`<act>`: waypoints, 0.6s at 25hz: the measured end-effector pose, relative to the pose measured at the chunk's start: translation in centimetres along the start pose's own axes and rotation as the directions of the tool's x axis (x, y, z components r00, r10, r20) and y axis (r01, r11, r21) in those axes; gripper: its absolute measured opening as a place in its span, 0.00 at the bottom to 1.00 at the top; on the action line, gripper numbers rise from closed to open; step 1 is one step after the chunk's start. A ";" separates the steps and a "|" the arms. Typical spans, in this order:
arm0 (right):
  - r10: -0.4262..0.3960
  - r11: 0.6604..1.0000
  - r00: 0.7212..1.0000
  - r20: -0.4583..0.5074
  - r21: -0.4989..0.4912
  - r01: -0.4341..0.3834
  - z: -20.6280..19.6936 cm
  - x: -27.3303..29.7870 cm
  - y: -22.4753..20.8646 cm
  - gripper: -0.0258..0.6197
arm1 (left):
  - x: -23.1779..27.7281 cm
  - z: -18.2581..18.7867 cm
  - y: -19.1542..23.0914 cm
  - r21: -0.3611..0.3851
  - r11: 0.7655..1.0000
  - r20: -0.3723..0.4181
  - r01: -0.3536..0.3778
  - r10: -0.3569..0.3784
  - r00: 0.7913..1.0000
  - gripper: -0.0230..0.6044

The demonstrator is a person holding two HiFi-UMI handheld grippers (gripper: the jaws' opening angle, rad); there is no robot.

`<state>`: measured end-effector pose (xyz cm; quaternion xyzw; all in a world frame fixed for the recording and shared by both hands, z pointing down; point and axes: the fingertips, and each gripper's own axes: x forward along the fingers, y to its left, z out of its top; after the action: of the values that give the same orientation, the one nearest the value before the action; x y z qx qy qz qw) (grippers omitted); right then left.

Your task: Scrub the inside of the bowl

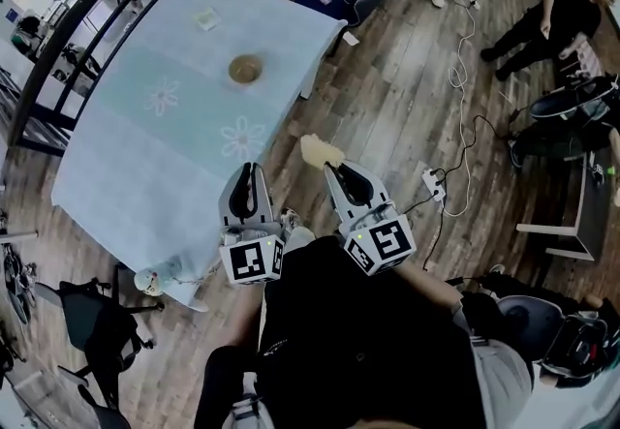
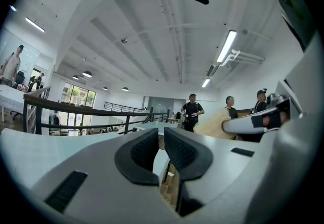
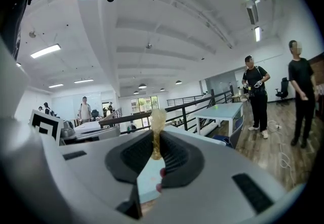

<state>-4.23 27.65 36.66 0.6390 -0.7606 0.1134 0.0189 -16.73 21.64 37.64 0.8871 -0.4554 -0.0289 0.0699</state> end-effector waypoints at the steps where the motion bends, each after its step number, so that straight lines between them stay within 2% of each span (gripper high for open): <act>1: 0.002 1.000 1.000 -0.001 -0.007 -0.002 0.2 0.4 0.1 0.12 | 0.2 0.1 0.1 0.005 1.000 -0.003 0.006 -0.006 1.000 0.11; 5: 0.022 0.999 1.000 -0.015 -0.022 -0.023 0.5 2.3 0.6 0.12 | 0.2 -0.5 0.7 -0.015 1.000 -0.028 0.000 -0.001 1.000 0.11; 10: 0.070 0.997 0.997 -0.038 -0.018 -0.070 0.0 4.3 1.3 0.12 | -0.3 -1.8 2.2 -0.049 0.996 -0.054 -0.073 0.070 0.996 0.11; 15: 0.112 0.994 0.993 -0.042 -0.003 -0.112 0.5 7.1 0.5 0.12 | 2.0 -1.7 3.1 -0.047 0.993 -0.053 -0.111 0.109 0.993 0.11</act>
<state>-5.90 20.79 37.31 0.5929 -0.7948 0.1257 0.0299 -17.84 18.44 39.77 0.8590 -0.5010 -0.0140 0.1047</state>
